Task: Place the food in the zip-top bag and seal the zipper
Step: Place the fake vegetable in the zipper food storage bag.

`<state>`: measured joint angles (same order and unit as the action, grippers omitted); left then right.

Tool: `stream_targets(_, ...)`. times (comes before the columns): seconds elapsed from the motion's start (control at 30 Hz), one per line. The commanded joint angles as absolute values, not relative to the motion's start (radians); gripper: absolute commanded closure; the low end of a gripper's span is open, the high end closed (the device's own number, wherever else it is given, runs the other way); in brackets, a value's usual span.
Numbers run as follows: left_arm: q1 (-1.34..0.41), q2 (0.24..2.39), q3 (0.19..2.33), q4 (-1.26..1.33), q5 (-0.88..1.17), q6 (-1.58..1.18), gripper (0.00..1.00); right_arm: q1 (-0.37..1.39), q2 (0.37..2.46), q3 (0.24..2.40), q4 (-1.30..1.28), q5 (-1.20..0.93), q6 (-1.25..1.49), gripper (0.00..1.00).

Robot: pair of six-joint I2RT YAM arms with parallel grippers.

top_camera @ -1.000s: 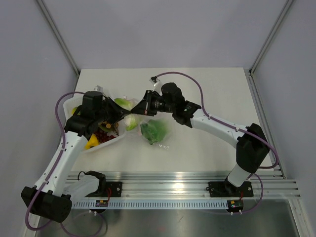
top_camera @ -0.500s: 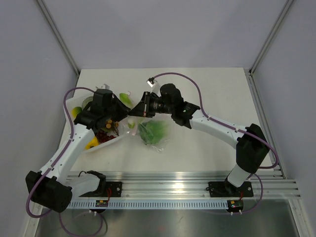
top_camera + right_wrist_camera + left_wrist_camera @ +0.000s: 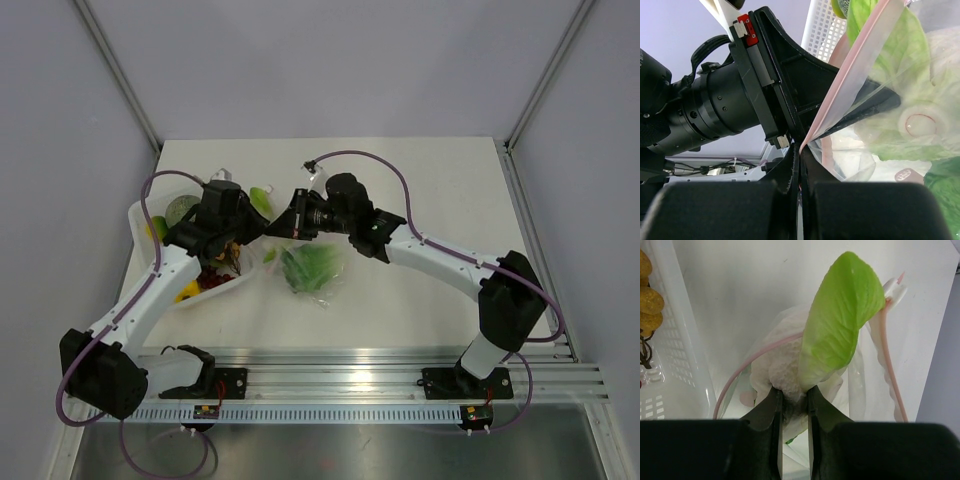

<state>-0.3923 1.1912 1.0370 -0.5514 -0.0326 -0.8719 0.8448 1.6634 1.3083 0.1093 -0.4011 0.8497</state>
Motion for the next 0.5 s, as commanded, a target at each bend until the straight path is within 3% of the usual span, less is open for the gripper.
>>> stream_targets(0.0,-0.414,1.192,1.023,-0.451,-0.017,-0.836,0.99,0.873,1.579,1.333,0.21,-0.408,0.833,1.0)
stream_targets(0.07,-0.416,1.189,1.017,-0.451,-0.006,-0.833,0.74,0.874,1.565,1.35,0.141,-0.355,0.799,1.0)
stream_targets(0.1,-0.416,1.187,1.016,-0.451,0.023,-0.834,0.51,0.873,1.548,1.353,0.105,-0.341,0.776,1.0)
stream_targets(0.17,-0.419,1.186,1.011,-0.451,0.052,-0.833,0.19,0.874,1.526,1.351,0.08,-0.298,0.753,1.0)
stream_targets(0.3,-0.422,1.149,1.017,-0.465,0.112,-0.805,0.16,0.874,1.499,1.384,0.017,-0.255,0.695,1.0)
stream_targets(0.47,-0.422,1.069,1.022,-0.479,0.245,-0.73,0.28,0.871,1.471,1.381,-0.04,-0.2,0.67,1.0)
